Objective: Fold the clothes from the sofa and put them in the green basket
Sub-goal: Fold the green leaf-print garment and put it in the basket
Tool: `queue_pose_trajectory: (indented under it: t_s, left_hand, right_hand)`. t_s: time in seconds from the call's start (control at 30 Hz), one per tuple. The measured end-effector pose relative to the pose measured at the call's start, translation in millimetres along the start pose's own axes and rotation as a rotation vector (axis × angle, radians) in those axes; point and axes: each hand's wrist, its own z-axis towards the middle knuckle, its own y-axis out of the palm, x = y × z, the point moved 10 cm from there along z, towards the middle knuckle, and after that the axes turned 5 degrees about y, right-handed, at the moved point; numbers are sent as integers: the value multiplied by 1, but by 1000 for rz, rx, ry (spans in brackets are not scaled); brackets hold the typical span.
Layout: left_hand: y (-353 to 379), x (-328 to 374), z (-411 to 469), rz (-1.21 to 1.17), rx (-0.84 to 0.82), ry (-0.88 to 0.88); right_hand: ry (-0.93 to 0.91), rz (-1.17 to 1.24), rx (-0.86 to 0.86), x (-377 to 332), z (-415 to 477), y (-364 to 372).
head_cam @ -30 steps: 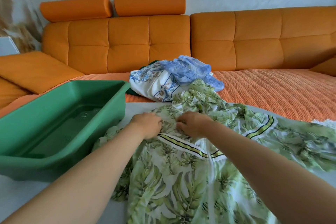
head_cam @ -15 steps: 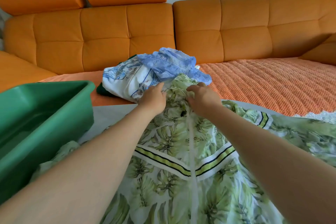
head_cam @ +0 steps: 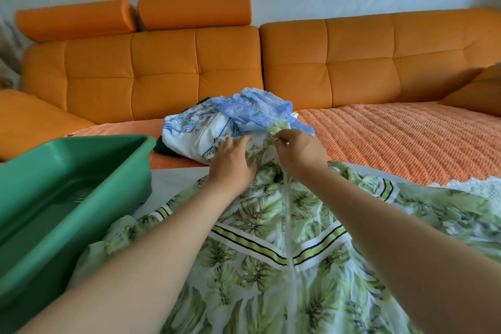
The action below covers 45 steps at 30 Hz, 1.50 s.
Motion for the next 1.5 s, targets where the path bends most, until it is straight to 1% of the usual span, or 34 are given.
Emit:
queue_pose_trajectory:
  t_s: [0.07, 0.13, 0.23, 0.3, 0.37, 0.43, 0.5, 0.57, 0.63, 0.67, 0.7, 0.77, 0.8, 0.83, 0.87, 0.9, 0.93, 0.97, 1.0, 1.03, 1.1, 1.13, 1.17, 1.2, 1.23, 1.3, 1.37, 1.4, 1.43, 1.47, 1.5]
  left_hand:
    - [-17, 23, -11, 48, 69, 86]
    - [-30, 41, -21, 72, 102, 134]
    - [-43, 57, -34, 61, 94, 132]
    - [-46, 63, -43, 32, 41, 127]
    - [-50, 70, -54, -5, 33, 152]
    - [-61, 75, -68, -84, 67, 178]
    - [-64, 83, -84, -108, 36, 239]
    - [-56, 90, -100, -84, -78, 282]
    - [-41, 92, -116, -99, -246, 248]
    - [-31, 91, -125, -138, -369, 209]
    - [-19, 90, -137, -210, -531, 149]
    - [-5, 89, -164, -425, -849, 1]
    - [-5, 91, -172, -511, -935, -21]
    - [-11, 91, -168, -534, -908, 16]
    - [-24, 87, -155, -526, -770, 60]
    - [-43, 75, -138, -502, -552, 58]
    - [-67, 59, -123, -483, -291, 27]
    - [-90, 39, -114, -441, -65, -22]
    - [-102, 21, -111, -389, 56, -62]
    - [-99, 7, -111, -321, 19, -113]
    - [-59, -16, -125, -277, -332, -248]
    - [-42, -19, -136, -284, -485, -279]
    - [-32, -15, -145, -291, -594, -266]
    - [-27, -9, -149, -286, -644, -221]
    - [-28, -4, -147, -274, -643, -179]
    - [-39, 5, -137, -249, -588, -124]
    - [-52, 10, -129, -170, -545, -103]
    - [-59, 14, -126, -110, -521, -87]
    - [-68, 17, -122, -43, -466, -71]
    - [-79, 21, -116, 10, -364, -43]
    - [-92, 29, -109, 53, -218, 8]
  right_hand:
    - [20, 71, -15, -7, -19, -12]
    - [2, 136, -65, -16, -37, -22]
    - [-59, 249, -138, -28, -64, -41]
    - [-82, 294, -188, -31, -83, -52]
    - [-84, 209, -246, -29, -102, -56]
    - [-41, -18, -323, -14, -118, -52]
    - [17, -177, -388, 5, -133, -47]
    - [54, -237, -425, 18, -145, -46]
    - [51, -351, -438, 26, -150, -46]
    - [42, -427, -449, 28, -151, -45]
    - [33, -499, -471, 30, -152, -44]
    - [11, -583, -530, 31, -155, -39]
    - [-6, -575, -545, 28, -156, -36]
    - [-24, -538, -534, 22, -156, -35]
    - [-45, -479, -496, 13, -154, -37]
    - [-66, -409, -440, 3, -151, -41]
    - [-91, -335, -377, -8, -149, -46]
    - [-116, -262, -322, -18, -146, -50]
    - [-139, -189, -288, -27, -145, -52]
    - [-156, -119, -283, -35, -145, -51]
    - [-193, -34, -373, -47, -150, -41]
    - [-209, -46, -441, -50, -154, -33]
    - [-210, -102, -497, -50, -157, -26]
    - [-205, -179, -533, -48, -159, -22]
    - [-191, -256, -546, -45, -157, -20]
    - [-141, -385, -541, -38, -150, -23]
    - [-92, -491, -509, -33, -142, -30]
    - [-75, -505, -482, -33, -138, -34]
    - [-40, -461, -453, -32, -133, -39]
    - [23, -351, -422, -31, -128, -44]
    - [105, -207, -386, -28, -123, -49]
